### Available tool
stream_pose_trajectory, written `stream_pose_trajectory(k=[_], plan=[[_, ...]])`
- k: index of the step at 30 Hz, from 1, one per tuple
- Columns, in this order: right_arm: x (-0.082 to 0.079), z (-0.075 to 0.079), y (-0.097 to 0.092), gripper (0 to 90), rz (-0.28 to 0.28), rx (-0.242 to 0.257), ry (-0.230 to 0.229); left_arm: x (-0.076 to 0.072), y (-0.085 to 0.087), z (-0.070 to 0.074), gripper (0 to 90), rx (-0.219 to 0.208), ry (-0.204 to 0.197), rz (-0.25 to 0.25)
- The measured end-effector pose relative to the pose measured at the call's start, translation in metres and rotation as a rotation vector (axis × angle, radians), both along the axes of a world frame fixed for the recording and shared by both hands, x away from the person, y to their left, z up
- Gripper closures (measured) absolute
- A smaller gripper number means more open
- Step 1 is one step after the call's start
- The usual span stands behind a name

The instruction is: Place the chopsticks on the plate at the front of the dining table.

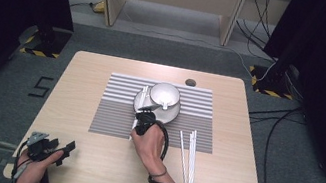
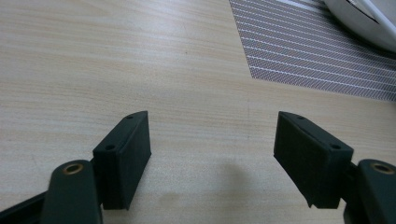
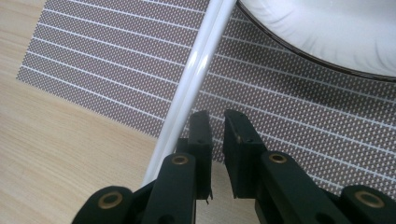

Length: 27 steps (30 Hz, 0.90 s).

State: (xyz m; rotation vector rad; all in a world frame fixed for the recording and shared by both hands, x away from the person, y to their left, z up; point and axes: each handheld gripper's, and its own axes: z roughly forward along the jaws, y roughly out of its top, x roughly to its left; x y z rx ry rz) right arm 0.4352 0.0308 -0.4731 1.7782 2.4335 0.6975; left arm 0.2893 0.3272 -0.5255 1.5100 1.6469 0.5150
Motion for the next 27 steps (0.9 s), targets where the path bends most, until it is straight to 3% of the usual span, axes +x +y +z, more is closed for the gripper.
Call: stream_pose_trajectory(k=[10, 27], plan=[[-0.002, 0.006, -0.008, 79.6, -0.007, 0.012, -0.023, 0.000, 0.000, 0.000, 26.3, 0.003, 0.001, 0.001], [-0.005, 0.014, -0.043, 76.9, -0.054, 0.015, -0.055, 0.000, -0.001, 0.000, 26.3, 0.006, 0.000, 0.001]])
